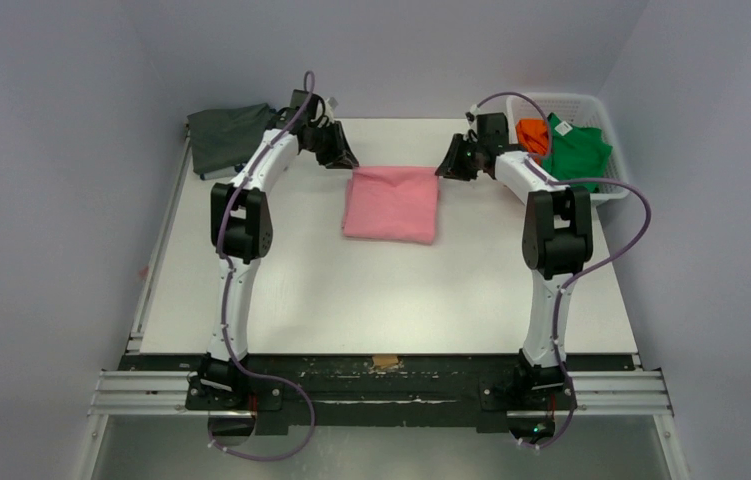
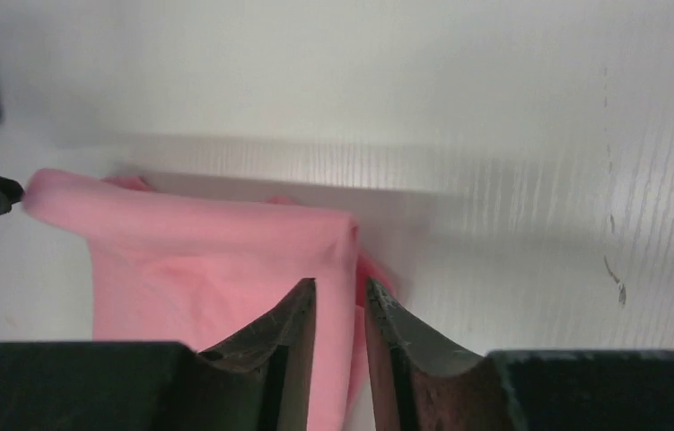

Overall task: Fold and stack the t-shirts
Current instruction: Fold the long partially folded tshirt into a neat square

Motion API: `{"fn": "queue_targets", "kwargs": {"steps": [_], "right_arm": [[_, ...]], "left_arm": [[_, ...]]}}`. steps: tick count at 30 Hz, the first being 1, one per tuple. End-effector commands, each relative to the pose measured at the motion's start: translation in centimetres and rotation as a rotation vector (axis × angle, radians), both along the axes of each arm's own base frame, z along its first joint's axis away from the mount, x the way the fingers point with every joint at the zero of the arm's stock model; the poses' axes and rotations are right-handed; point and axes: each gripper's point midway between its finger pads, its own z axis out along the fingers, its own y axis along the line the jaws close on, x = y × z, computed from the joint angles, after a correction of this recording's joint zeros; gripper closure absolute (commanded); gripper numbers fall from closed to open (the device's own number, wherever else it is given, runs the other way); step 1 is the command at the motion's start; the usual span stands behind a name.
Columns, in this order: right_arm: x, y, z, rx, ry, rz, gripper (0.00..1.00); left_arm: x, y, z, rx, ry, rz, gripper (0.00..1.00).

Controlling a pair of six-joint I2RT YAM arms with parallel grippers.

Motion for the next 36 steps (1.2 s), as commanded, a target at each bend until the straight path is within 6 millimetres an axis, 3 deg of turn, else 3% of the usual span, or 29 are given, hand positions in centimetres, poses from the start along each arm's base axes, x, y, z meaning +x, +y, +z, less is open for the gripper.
{"fn": "queue_targets", "kwargs": {"steps": [1,3,4,6,10,17,21,26,32,36], "right_arm": [[4.3,-1.2,3.6,-0.047,-0.137,-0.027,0.62],[4.1,-0.5,4.0,-0.032,-0.107,0.029,0.49],[3.8,-0.4,4.3,-0.037,-0.102,0.043,0.46],[2.6,-0.5,4.7,-0.045,-0.098,0.052,0.35],[-1.5,1.2,5.1,0.046,-0.097,0.134,0.27],[-10.4,11.4,6.9,0.354,-0.061,0.523,0.24],[-12.4,14.5,5.1,0.374,-0.012,0.611,0.24],[-13.9,14.5,0.8,0.381,0.092,0.599,0.23],[-16.0,13.3,-6.0,0.326,0.255,0.571,0.22],[-16.1,13.0,-7.3,0.298,0.267,0.556,0.21]], "left_arm": [[2.5,0.5,3.3,-0.053,-0.093,0.029,0.52],[2.4,0.3,4.8,-0.067,-0.126,0.008,0.05],[2.0,0.3,5.4,-0.068,-0.138,-0.007,0.01],[0.8,0.8,6.5,-0.046,-0.16,-0.017,0.0],[-1.6,1.5,5.6,-0.011,-0.133,-0.036,0.0],[-3.4,1.3,0.2,-0.005,0.049,-0.048,0.0],[-4.1,1.3,-1.7,0.002,0.114,-0.039,0.0],[-4.6,1.2,-3.1,-0.013,0.159,-0.026,0.0],[-5.6,0.3,-4.1,-0.018,0.195,-0.057,0.0],[-6.4,0.4,-4.6,0.003,0.22,-0.061,0.0]]}}
